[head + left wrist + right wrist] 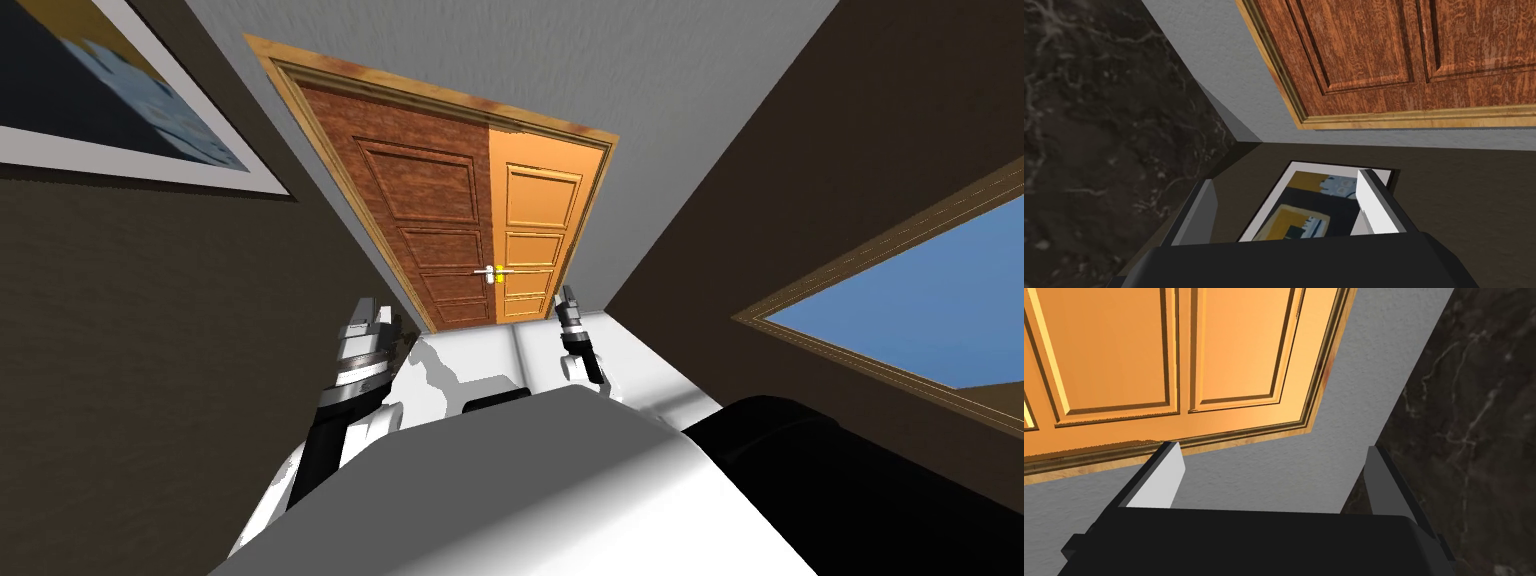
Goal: Pull the door open
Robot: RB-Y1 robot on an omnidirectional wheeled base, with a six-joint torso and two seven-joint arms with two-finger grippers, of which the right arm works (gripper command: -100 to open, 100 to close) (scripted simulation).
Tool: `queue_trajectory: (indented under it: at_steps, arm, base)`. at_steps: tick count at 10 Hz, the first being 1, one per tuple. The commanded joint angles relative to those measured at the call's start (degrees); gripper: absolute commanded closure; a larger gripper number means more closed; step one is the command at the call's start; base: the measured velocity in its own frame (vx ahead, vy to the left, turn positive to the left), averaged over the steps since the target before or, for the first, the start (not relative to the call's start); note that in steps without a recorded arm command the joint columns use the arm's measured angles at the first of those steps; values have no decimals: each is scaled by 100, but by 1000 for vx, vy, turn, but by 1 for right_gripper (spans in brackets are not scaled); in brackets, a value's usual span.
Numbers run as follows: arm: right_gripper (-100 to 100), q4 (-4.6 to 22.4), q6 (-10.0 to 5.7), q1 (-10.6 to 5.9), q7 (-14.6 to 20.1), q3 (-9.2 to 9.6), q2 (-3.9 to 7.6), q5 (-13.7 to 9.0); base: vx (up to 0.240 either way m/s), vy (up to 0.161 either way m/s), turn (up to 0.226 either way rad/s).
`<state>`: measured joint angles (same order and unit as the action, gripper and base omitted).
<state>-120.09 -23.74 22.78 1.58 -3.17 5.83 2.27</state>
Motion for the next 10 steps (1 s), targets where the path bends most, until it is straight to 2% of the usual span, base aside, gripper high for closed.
queue_trajectory:
  at_steps: [1,10]
  arm:
    - [-100,182,10,-46,88,-21,6,55]
    - [-100,1280,183,-414,705,-282,135,349]
  base:
    - [151,44,56]
    - [139,46,54]
